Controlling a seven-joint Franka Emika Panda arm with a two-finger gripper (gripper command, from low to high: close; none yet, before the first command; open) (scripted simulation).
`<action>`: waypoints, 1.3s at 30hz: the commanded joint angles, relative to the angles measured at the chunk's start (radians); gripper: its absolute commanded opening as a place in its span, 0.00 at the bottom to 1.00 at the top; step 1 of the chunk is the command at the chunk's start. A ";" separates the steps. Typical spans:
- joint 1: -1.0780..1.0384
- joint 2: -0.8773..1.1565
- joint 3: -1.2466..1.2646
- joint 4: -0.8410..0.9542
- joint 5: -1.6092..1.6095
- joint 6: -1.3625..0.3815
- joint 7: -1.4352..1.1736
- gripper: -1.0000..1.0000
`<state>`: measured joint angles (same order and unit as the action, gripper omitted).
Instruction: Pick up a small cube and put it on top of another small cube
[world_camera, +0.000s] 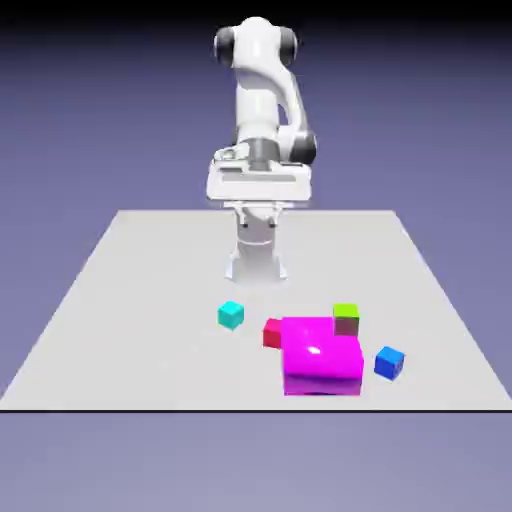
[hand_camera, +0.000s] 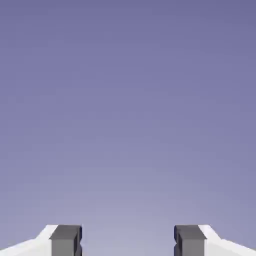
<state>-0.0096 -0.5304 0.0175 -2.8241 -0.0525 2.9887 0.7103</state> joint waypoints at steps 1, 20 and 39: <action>-0.018 0.033 0.015 -0.012 -0.044 -0.040 -0.025 0.50; -0.233 0.596 0.089 -0.109 -0.812 -0.413 -0.134 0.50; -0.227 0.416 0.184 -0.148 -0.552 -0.508 -0.323 0.00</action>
<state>-0.2365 -0.1143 0.2013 -2.9726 -0.6023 2.4801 0.3864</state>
